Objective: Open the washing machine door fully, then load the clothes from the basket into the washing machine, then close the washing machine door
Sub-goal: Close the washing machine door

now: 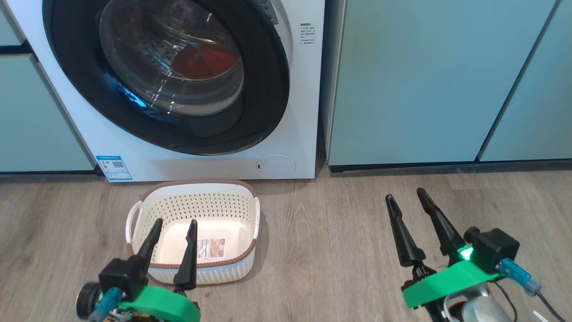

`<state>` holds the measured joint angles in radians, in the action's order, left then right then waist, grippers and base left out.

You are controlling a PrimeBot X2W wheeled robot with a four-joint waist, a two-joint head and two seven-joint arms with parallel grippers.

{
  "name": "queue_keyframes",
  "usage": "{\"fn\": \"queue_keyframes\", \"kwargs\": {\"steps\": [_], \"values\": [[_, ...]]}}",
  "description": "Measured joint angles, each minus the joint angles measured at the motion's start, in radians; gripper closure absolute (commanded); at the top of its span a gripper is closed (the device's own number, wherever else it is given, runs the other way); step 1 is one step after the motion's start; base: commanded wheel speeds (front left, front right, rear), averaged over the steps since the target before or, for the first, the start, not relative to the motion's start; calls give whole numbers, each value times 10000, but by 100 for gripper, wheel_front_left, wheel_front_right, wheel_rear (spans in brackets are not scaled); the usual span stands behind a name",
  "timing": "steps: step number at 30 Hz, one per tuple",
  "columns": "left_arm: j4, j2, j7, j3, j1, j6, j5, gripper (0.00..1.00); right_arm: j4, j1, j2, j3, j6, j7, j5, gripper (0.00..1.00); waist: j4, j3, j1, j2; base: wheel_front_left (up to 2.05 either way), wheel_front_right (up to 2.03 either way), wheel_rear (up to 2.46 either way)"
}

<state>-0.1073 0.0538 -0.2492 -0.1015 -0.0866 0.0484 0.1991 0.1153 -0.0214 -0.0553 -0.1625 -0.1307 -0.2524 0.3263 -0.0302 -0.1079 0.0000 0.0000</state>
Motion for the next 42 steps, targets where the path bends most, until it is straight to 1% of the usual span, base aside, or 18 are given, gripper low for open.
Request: {"fn": "queue_keyframes", "kwargs": {"steps": [11,13,20,21,22,28,31,34,38,42], "values": [[-2,0,0,-199,-1,-8,-52,0,2,0,0,6,0,0,-15,0,21,-39,0,0,0,0,0],[-2,-2,0,-228,-1,-81,-52,0,4,0,0,6,0,0,-81,0,39,-40,0,0,0,0,0],[0,-2,0,-267,-1,-119,-52,0,29,-1,0,-2,0,0,-94,0,106,-1,0,0,0,0,0],[0,-2,0,-270,-1,-119,-52,0,36,-1,0,0,0,0,-96,51,121,17,0,0,0,0,0],[0,-2,0,-276,0,-119,-52,0,35,-1,2,-2,0,0,-73,100,139,41,0,0,0,0,0],[15,-2,0,-355,23,-117,-52,0,0,122,-6,-456,0,0,-644,100,316,431,0,0,0,0,0],[27,-2,0,-431,81,-107,-52,0,-4,502,-100,-988,0,0,-894,100,440,696,0,0,0,0,0],[58,0,0,-514,174,-102,-50,0,-2,932,-215,-1216,0,6,-892,100,550,888,0,0,0,0,0],[201,-4,0,-667,613,-61,-35,0,-6,2107,-713,-1670,0,111,-888,100,818,1415,0,0,0,0,0],[255,-25,0,-890,1361,10,165,0,198,3321,-1177,-2155,0,157,-886,100,1224,2046,1,0,0,0,0]]}}
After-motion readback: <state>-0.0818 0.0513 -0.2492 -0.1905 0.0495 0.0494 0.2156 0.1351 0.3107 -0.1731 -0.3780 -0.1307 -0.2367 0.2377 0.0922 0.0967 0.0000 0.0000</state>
